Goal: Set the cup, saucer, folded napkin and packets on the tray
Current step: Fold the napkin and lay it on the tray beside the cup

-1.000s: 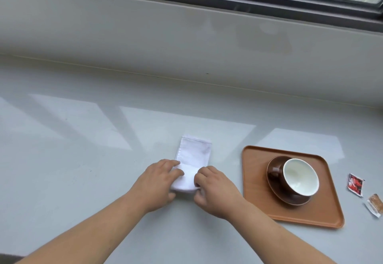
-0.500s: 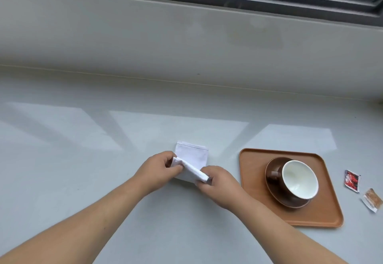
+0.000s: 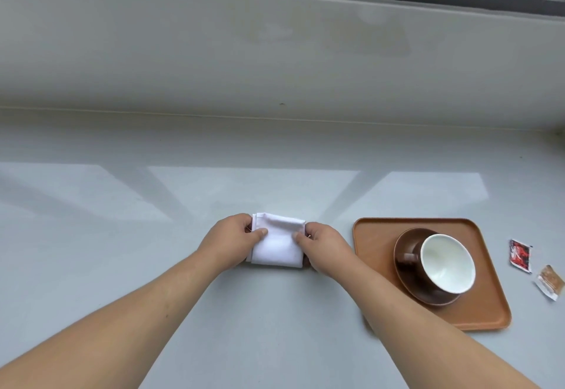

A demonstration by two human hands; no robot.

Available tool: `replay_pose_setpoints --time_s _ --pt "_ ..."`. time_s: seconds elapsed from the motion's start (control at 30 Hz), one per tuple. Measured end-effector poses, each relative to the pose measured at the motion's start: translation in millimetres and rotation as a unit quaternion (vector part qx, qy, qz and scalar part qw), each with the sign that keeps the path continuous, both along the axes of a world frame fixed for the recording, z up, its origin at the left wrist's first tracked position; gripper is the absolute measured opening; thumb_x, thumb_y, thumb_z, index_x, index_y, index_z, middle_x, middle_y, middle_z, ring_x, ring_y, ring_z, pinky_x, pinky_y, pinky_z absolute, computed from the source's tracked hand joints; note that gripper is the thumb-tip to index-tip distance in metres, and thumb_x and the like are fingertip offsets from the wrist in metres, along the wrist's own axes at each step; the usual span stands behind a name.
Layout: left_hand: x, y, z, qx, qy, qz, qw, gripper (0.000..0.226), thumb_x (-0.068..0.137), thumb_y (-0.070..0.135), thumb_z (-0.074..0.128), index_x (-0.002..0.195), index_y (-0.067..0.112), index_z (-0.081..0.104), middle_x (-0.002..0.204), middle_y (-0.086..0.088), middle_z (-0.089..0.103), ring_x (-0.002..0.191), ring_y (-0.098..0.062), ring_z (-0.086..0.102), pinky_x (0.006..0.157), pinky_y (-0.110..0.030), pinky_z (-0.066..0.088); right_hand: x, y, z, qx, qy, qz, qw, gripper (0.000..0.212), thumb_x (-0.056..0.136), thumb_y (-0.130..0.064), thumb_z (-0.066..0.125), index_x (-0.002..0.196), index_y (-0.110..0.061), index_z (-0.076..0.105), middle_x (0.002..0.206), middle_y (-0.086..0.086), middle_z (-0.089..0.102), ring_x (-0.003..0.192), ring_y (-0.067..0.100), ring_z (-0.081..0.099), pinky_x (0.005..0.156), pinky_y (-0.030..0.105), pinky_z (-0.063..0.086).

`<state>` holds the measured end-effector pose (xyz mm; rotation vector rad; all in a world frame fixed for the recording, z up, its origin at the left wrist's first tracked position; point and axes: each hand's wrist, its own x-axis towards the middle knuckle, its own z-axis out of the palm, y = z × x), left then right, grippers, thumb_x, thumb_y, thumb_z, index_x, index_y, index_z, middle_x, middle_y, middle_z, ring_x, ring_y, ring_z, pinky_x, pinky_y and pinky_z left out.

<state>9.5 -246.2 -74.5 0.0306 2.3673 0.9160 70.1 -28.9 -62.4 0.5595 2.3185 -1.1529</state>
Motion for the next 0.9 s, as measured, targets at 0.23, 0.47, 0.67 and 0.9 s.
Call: replay_pose_setpoints --time_s 0.23,0.47,0.67,0.9 --pt "-8 6 1 -0.116 0.041 -0.01 0.992 0.041 0.083 0.053 0.073 0.105 0.029 0.047 0.085 0.012 0.059 0.072 -0.008 0.057 0.052 -0.029 0.038 -5 -7 0 0.174 -0.022 0.031 0.984 0.025 0.09 -0.046 0.058 0.084 -0.022 0.053 0.084 -0.001 0.067 0.079 0.023 0.064 0.056 0.032 0.041" --pt "-17 14 9 -0.138 0.045 -0.086 0.986 0.036 0.081 0.04 0.074 0.108 0.029 0.054 0.109 0.003 0.053 0.085 -0.02 0.058 0.057 -0.03 0.038 -4 -18 -1 0.142 -0.013 -0.008 0.99 0.014 0.089 -0.033 0.057 0.086 -0.021 0.05 0.079 -0.007 0.058 0.071 0.016 0.055 0.053 0.03 0.036" --pt "-9 8 11 -0.109 0.038 -0.07 0.991 0.026 0.082 0.035 0.067 0.098 0.029 0.048 0.093 0.007 0.058 0.073 -0.012 0.057 0.052 -0.029 0.036 0 -26 5 0.079 0.053 -0.057 0.994 0.011 0.09 -0.026 0.056 0.084 -0.017 0.053 0.077 -0.004 0.058 0.065 0.015 0.052 0.058 0.033 0.042" --pt "-7 2 11 -0.127 0.014 -0.068 0.989 0.054 0.08 0.029 0.066 0.129 0.03 0.044 0.09 0.009 0.061 0.079 -0.017 0.063 0.058 -0.03 0.045 -6 -39 14 -0.056 -0.043 -0.19 0.979 0.035 0.086 -0.024 0.064 0.118 -0.019 0.053 0.1 -0.004 0.062 0.083 0.018 0.064 0.06 0.028 0.045"
